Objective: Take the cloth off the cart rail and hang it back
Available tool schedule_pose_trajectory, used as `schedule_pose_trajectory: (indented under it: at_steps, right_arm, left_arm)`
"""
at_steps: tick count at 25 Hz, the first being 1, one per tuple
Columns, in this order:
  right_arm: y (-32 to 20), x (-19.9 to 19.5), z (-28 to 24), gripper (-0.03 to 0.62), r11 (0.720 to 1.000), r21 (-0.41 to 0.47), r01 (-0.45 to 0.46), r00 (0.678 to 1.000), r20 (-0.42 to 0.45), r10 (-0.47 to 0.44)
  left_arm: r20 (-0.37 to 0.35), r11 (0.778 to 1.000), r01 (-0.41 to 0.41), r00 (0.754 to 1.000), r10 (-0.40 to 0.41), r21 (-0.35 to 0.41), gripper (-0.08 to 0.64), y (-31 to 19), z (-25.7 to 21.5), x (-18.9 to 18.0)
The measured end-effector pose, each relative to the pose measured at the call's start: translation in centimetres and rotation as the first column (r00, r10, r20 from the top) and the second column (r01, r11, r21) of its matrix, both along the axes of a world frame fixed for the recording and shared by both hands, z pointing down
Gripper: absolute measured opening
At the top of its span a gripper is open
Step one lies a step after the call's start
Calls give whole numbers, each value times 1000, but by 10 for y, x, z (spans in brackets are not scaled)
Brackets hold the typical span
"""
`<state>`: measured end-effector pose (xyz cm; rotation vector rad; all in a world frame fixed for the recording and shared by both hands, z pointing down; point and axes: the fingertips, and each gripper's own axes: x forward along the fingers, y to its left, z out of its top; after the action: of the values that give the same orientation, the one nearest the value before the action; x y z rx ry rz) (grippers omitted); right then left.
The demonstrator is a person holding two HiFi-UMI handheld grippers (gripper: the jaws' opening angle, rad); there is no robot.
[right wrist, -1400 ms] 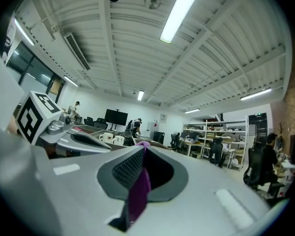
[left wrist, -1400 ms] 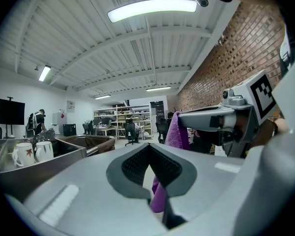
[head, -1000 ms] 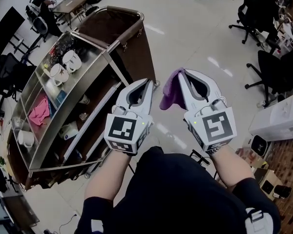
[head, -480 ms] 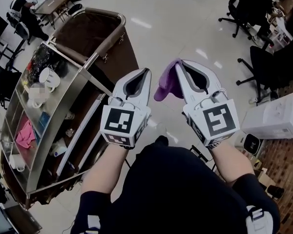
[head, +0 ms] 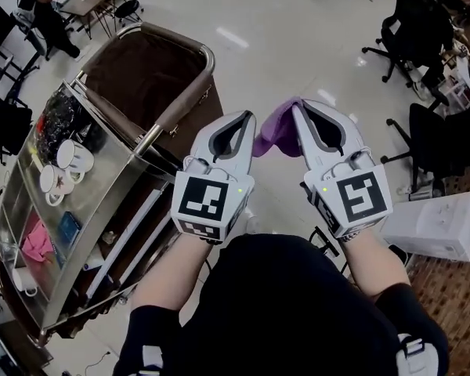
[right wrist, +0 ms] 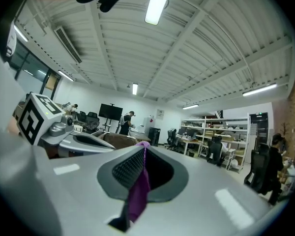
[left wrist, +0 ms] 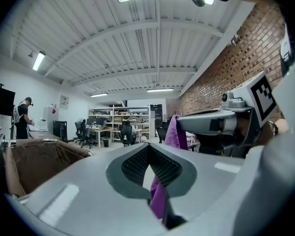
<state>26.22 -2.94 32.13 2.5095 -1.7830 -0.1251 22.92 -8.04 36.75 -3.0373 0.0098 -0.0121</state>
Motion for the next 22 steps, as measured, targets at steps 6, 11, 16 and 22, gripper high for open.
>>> schedule_pose_trajectory:
  at_steps: [6, 11, 16, 22]
  right_arm:
    - [-34, 23, -2, 8, 996, 28, 82, 997, -9, -81]
    - [-50, 53, -4, 8, 991, 27, 130, 991, 13, -131]
    - [-58, 92, -9, 8, 973, 55, 225, 974, 6, -226]
    - [-62, 145, -14, 8, 927, 83, 365, 931, -8, -366]
  left_arm:
    - [-5, 999, 48, 999, -48, 24, -5, -26, -6, 20]
    - [6, 993, 109, 994, -110, 35, -5, -39, -7, 45]
    - [1, 980, 195, 981, -195, 48, -5, -45, -12, 81]
    - [6, 949, 310, 950, -311, 62, -5, -41, -18, 135]
